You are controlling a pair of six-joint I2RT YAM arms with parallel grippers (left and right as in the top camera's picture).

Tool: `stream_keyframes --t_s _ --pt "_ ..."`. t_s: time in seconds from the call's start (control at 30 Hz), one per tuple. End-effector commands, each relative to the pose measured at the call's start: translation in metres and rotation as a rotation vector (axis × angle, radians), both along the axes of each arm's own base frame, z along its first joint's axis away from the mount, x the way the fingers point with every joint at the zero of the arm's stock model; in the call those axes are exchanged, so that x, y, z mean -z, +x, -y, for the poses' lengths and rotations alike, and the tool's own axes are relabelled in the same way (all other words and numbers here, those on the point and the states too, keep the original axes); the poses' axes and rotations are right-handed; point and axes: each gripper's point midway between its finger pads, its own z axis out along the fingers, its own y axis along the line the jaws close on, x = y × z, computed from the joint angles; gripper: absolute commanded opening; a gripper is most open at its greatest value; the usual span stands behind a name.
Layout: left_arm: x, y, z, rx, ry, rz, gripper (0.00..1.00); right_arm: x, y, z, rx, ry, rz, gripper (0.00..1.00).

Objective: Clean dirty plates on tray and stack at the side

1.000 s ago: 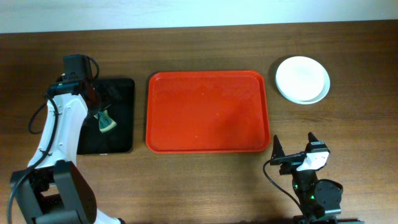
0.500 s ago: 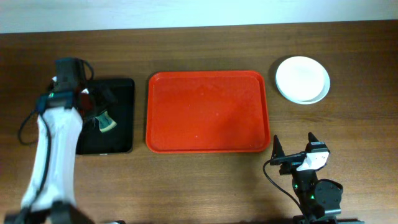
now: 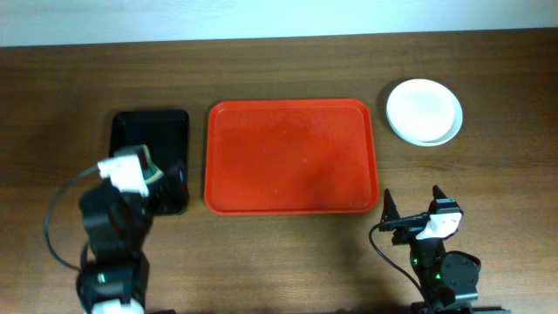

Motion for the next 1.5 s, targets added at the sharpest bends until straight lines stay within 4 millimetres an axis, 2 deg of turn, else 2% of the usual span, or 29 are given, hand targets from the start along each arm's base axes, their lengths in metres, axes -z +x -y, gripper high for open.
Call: stream_keyframes --t_s 0.0,0.13,0.2,0.6,0.77,0.9,1.2,1.33,1.47 --pt "0.018 -0.024 0.000 0.000 0.060 0.063 0.99 0.003 0.000 0.000 0.001 -0.008 -0.002 0.99" --pt "0.029 -0.039 0.002 -0.005 0.066 0.104 0.99 0.003 0.000 0.000 0.001 -0.008 -0.002 0.99" --pt "0.026 -0.042 0.008 0.025 0.058 0.131 0.99 0.003 0.000 0.000 0.001 -0.008 -0.002 0.99" --pt "0.024 -0.051 0.008 0.018 0.104 0.395 0.99 0.003 0.000 0.000 0.001 -0.008 -0.002 0.99" --pt "0.019 -0.053 0.008 -0.003 0.114 0.423 0.99 0.003 0.000 0.000 0.001 -0.008 -0.002 0.99" --pt "0.035 -0.056 0.003 -0.050 0.124 0.359 0.99 0.003 0.000 0.000 0.001 -0.008 -0.002 0.99" --pt "0.034 -0.057 0.005 -0.054 0.131 0.361 0.99 0.003 0.000 0.000 0.001 -0.008 -0.002 0.99" --pt "0.034 -0.057 0.005 -0.023 0.243 0.364 0.99 0.003 0.000 0.000 0.001 -0.008 -0.002 0.99" --pt "0.035 -0.057 0.003 -0.034 0.258 0.360 0.99 0.003 0.000 0.000 0.001 -0.008 -0.002 0.99"
